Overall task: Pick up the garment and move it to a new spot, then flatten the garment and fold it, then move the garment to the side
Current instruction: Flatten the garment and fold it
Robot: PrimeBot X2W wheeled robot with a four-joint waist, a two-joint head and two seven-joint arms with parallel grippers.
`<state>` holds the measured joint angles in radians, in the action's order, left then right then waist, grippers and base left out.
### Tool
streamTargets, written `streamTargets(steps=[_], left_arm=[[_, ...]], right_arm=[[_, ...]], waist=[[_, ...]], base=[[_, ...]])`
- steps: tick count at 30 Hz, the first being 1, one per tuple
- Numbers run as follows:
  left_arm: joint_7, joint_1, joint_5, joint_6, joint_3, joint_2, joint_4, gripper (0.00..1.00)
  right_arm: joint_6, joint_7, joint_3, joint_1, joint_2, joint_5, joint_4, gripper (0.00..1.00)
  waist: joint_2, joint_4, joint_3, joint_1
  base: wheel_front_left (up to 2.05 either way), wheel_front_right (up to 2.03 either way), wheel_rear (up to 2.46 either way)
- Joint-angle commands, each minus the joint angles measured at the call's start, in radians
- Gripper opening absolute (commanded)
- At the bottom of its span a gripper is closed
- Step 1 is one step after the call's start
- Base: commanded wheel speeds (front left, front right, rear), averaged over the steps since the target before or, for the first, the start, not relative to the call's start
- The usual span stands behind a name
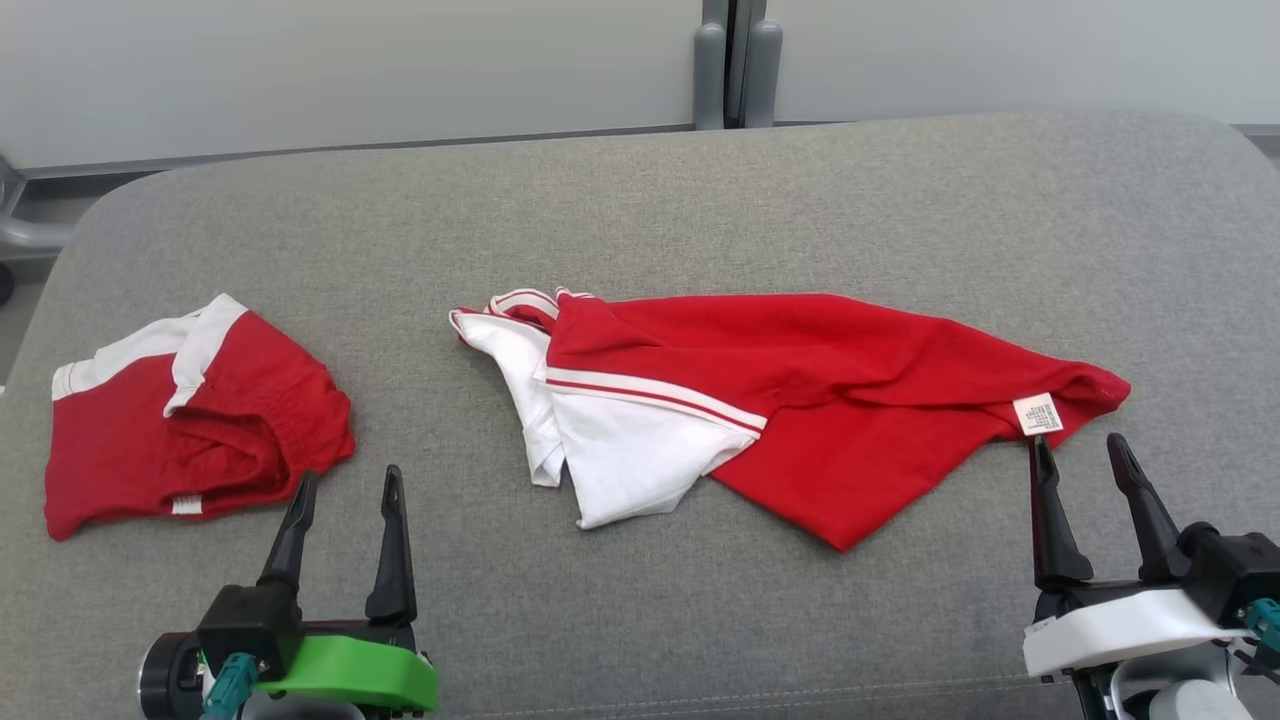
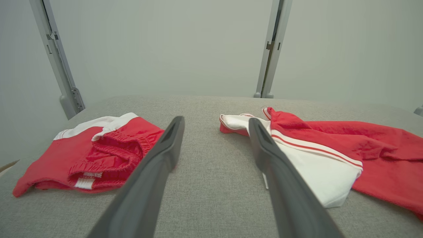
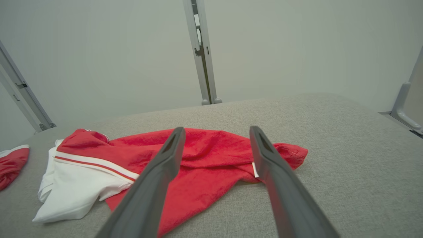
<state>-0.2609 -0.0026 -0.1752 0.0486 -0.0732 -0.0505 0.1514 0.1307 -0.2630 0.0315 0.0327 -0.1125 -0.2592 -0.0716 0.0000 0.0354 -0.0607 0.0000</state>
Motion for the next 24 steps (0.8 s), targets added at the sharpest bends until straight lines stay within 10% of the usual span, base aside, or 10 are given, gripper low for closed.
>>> streamTargets(steps=[1,24], left_arm=[[-0.003,0.011,-0.006,0.0,-0.001,-0.002,-0.004,1.0],[0.089,-0.027,-0.012,0.051,-0.129,-0.001,0.03,1.0]], right_arm=[[0.0,-0.005,-0.003,0.008,0.0,0.009,0.01,1.0],[0.0,-0.005,-0.019,-0.021,-0.009,0.038,0.008,1.0]], waist=[[0.0,-0.002,0.003,0.0],[0.0,0.008,-0.036,0.0]], base=[[0.0,0.0,0.0],[0.0,0.0,0.0]])
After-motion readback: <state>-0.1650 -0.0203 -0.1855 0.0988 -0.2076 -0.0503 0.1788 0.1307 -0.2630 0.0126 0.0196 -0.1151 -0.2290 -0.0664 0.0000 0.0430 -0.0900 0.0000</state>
